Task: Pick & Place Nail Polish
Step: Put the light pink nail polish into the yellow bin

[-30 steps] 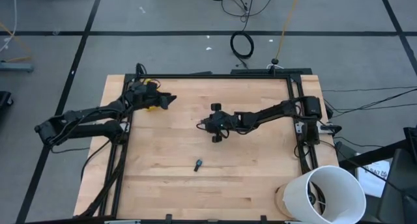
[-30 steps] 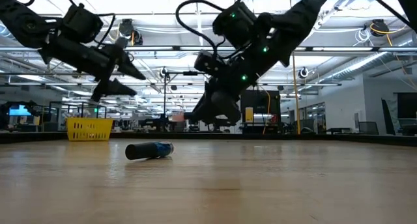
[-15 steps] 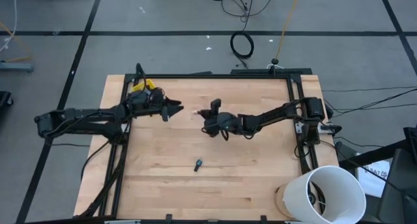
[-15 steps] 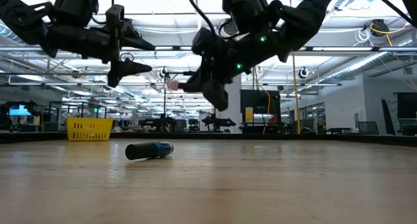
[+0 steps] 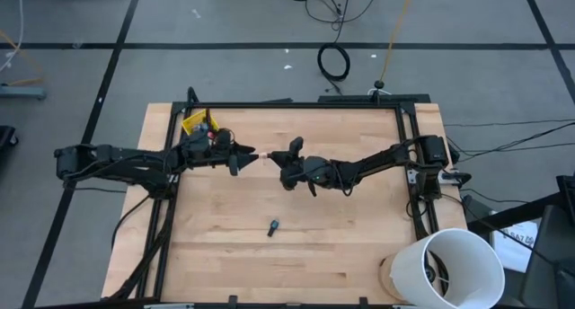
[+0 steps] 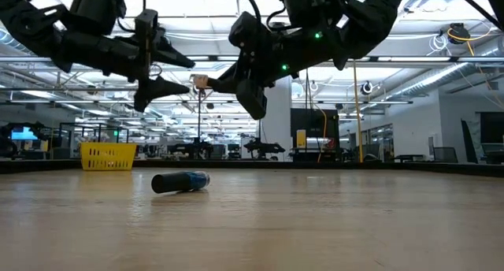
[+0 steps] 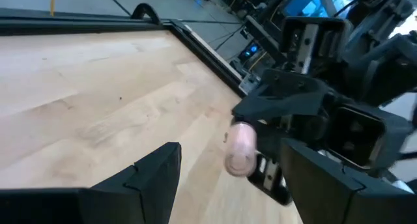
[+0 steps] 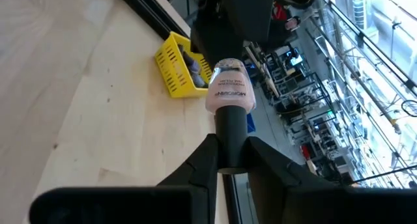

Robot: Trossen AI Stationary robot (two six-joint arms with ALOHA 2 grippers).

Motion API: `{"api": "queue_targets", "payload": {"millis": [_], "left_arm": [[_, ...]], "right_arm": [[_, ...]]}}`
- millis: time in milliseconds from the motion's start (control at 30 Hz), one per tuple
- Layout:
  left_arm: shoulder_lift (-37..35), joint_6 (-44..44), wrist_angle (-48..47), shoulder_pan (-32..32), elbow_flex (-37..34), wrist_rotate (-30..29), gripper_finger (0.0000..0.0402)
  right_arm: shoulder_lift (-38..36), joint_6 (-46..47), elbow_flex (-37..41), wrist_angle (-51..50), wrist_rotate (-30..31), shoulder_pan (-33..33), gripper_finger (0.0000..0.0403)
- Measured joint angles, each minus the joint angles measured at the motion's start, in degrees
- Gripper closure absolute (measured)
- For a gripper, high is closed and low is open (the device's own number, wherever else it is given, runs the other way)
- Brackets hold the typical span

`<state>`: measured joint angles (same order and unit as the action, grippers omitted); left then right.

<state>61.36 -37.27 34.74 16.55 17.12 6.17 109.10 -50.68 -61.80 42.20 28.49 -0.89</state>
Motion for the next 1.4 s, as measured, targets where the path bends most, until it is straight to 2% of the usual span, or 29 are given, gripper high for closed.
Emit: {"api": "queue_targets", "payload": {"millis": [100,200,600,800,967,1400], "left_arm": [[4.6,0.0,6.1,-0.2,0.0,-0.1,0.0144],[8.2,-0.1,10.8,-0.2,1.2,2.6,0.0144],[19.1,2.8,9.9,-2.6,9.7,7.6,0.0144],[19.8,3.2,9.8,-2.6,10.8,7.3,0.0144],[19.8,7.3,9.7,-2.6,10.9,7.0,0.0144],[19.8,7.2,9.5,-2.7,11.0,6.3,0.0147]], "right_arm": [[0.0,0.5,0.0,0.0,0.0,0.0,0.0354],[0.0,0.6,0.0,0.0,0.0,0.0,0.0354],[0.0,0.7,0.0,-0.6,-0.1,0.0,0.0354],[-0.1,0.7,0.0,-0.4,0.5,0.0,0.0354],[-0.1,0.7,0.0,0.0,1.6,0.0,0.0354],[-0.1,0.5,0.0,-0.1,3.0,0.0,0.0354]]}}
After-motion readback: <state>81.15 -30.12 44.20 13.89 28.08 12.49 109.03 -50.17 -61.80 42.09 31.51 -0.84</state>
